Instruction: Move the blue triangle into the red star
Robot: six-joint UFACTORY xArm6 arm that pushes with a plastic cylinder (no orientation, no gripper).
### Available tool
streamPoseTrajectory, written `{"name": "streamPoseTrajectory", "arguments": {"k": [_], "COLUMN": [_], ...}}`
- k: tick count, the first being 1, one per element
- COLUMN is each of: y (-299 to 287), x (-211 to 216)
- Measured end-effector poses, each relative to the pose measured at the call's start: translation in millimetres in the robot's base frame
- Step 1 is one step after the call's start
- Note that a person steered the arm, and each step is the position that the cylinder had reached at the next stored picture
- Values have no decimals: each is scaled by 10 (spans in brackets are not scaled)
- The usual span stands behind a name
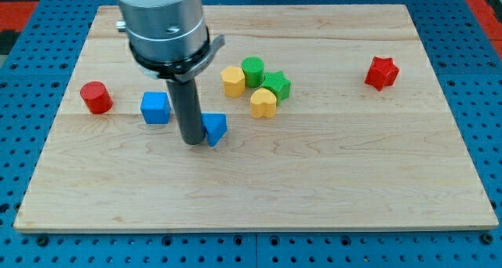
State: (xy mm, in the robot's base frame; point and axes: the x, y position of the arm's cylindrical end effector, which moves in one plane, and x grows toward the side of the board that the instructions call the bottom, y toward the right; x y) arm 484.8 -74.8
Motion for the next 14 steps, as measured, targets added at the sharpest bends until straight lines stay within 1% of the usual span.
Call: {"name": "streamPoseTrajectory", "arguments": {"k": [1, 2, 3, 4, 5, 6, 7, 8, 9, 10, 11, 12, 13, 14], "y": [328, 489, 373, 190, 452, 616, 465, 416, 778, 1362, 1711, 1425, 1049, 1205], "x": [0, -126, -138, -438, -657, -466, -364, -103, -20, -56, -126, 21, 31, -113]}}
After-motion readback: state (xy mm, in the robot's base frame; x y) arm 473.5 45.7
